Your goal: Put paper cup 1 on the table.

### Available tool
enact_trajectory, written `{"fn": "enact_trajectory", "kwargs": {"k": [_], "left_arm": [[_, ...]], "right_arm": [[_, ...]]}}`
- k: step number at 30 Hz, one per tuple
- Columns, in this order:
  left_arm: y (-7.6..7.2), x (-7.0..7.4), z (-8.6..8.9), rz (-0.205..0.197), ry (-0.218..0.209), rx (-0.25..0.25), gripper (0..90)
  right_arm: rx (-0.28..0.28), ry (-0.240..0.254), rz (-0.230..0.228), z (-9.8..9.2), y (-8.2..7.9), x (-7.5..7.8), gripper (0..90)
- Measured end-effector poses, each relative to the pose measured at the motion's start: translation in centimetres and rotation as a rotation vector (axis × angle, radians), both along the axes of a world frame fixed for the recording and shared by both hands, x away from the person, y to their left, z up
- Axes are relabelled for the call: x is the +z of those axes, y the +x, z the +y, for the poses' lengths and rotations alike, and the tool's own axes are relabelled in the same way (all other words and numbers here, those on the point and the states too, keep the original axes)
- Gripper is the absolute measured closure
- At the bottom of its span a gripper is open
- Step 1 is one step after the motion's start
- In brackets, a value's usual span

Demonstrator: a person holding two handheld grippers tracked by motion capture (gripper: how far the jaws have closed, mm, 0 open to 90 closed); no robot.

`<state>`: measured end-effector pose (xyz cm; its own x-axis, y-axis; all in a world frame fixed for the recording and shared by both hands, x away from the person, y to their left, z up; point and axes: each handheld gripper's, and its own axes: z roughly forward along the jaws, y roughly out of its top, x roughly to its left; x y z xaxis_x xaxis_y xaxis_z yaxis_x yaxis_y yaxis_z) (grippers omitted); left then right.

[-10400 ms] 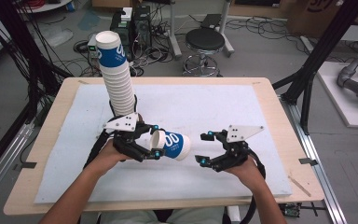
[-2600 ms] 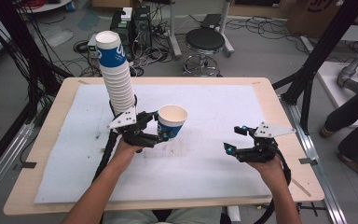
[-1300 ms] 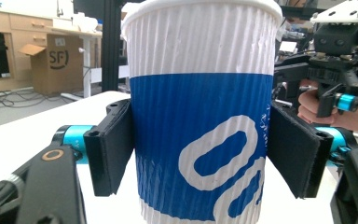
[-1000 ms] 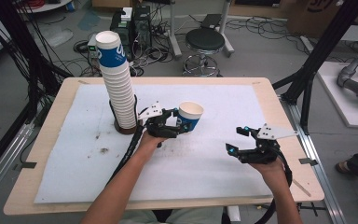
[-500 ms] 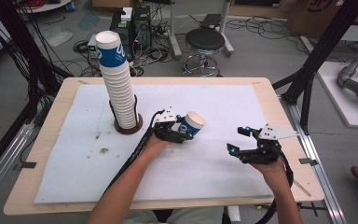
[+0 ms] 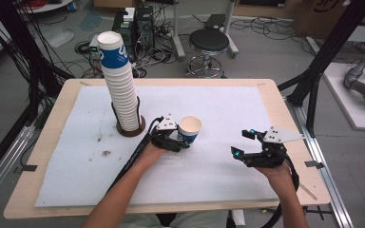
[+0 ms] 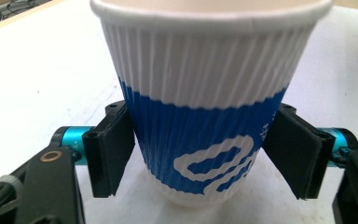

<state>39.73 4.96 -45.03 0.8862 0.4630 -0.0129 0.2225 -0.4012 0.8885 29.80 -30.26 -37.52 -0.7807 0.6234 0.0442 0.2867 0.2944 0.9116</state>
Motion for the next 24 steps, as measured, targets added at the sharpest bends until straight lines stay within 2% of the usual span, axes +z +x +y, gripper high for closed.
{"fn": "enact_trajectory", "kwargs": {"k": [5, 8, 16, 18, 20, 24], "left_arm": [[-0.3, 0.0, 0.1, -0.004, 0.01, 0.009, 24.0], [-0.5, 0.0, 0.3, 0.018, 0.003, 0.022, 18.0], [-1.3, 0.1, 2.0, 0.071, 0.015, 0.022, 17.5], [-1.7, 0.2, 2.8, 0.057, -0.004, 0.026, 17.5], [-2.1, 0.3, 3.7, 0.057, -0.039, 0.032, 17.5], [-3.2, 0.9, 5.6, 0.032, -0.116, 0.043, 17.4]], "right_arm": [[0.007, -0.002, 0.005, 0.1, 0.1, -0.1, 21.3], [0.007, -0.004, 0.004, 0.0, 0.1, -0.2, 21.4], [0.002, -0.005, 0.018, 0.0, 0.1, -0.2, 21.4], [0.001, -0.004, 0.018, 0.0, 0.1, -0.2, 21.3], [-0.002, -0.006, 0.018, 0.0, 0.1, -0.2, 21.3], [-0.012, -0.005, 0.023, 0.1, 0.1, -0.4, 21.3]]}}
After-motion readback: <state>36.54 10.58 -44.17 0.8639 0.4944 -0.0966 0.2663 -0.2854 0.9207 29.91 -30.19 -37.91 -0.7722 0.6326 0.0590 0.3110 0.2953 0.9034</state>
